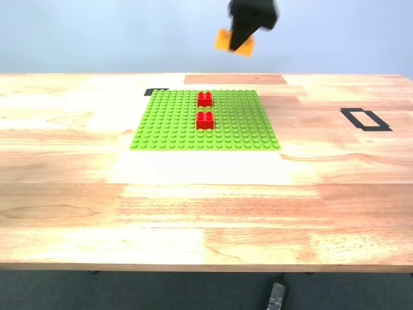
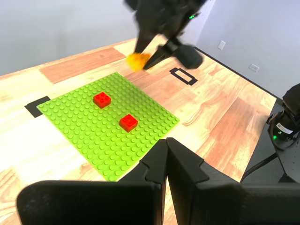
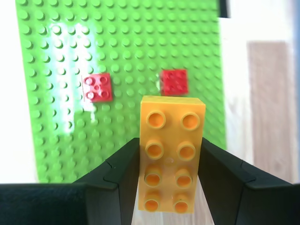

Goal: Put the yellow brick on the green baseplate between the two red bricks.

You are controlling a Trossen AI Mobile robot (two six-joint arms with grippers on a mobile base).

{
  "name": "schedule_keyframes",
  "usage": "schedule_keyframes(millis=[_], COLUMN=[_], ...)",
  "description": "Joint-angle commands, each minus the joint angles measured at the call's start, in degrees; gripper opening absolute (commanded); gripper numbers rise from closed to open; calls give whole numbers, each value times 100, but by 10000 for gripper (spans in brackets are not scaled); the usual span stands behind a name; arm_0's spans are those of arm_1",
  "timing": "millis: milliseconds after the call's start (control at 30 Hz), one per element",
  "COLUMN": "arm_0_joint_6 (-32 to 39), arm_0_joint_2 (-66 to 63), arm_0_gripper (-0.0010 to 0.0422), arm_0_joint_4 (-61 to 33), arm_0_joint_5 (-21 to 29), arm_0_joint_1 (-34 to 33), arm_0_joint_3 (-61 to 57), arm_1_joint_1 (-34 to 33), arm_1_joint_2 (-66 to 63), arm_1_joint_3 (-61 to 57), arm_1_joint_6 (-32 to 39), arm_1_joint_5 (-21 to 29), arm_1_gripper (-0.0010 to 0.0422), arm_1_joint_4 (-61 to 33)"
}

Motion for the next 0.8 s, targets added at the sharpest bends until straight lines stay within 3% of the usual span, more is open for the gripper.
schedule_keyframes(millis=[33, 333, 800], arm_0_joint_6=[2, 9, 17], arm_0_joint_2=[-2, -2, -2], arm_0_gripper=[0, 0, 0], arm_0_joint_4=[-24, -127, -173], arm_0_joint_5=[0, 0, 2], arm_0_joint_1=[2, 2, 2], arm_0_joint_3=[0, 0, 0], arm_1_joint_1=[164, 372, 374], arm_1_joint_2=[610, 1513, 1779], arm_1_joint_3=[577, 949, 837], arm_1_joint_6=[-195, -247, -332], arm_1_joint_5=[81, 46, 15], arm_1_gripper=[90, 90, 90], arm_1_joint_4=[-323, -321, 170])
